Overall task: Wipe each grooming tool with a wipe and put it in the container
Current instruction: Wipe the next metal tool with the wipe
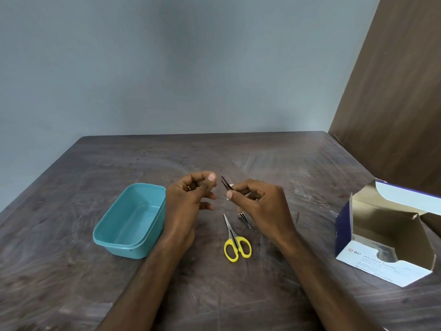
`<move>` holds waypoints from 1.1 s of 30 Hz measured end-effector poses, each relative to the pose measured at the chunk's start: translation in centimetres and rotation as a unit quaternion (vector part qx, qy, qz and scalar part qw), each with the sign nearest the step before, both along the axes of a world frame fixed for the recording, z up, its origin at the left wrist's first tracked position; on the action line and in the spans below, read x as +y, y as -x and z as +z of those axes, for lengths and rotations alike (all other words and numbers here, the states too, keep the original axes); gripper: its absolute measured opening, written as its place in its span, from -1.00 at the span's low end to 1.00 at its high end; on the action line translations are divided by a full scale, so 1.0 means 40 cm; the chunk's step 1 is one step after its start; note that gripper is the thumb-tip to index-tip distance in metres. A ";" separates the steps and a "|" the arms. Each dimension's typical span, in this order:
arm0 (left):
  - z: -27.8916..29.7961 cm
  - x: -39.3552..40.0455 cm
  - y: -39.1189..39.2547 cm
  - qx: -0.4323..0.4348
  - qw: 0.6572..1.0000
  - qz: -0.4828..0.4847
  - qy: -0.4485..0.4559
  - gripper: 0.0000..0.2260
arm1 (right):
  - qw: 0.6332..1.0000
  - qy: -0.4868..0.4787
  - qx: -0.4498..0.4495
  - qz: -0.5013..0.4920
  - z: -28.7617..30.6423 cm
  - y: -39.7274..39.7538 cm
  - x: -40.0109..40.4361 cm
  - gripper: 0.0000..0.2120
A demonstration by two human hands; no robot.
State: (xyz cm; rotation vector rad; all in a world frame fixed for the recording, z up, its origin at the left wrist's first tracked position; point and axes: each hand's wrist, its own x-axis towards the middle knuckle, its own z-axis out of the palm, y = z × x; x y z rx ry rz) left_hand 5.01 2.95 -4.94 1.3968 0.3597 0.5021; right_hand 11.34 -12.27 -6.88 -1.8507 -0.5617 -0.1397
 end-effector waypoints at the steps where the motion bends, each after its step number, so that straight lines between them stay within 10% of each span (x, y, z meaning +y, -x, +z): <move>1: -0.001 -0.001 -0.001 -0.005 1.000 0.009 -0.009 -0.85 | 1.000 -0.005 0.009 -0.004 0.001 -0.001 0.001 -0.86; 19: -0.040 -0.025 -0.007 0.034 0.934 -0.044 -0.352 -0.90 | 0.953 -0.243 0.180 0.014 0.022 -0.009 -0.007 -0.89; 33: -0.044 -0.032 -0.011 0.021 0.923 -0.073 -0.377 -0.95 | 0.933 -0.273 0.235 0.007 0.035 0.004 -0.005 -0.85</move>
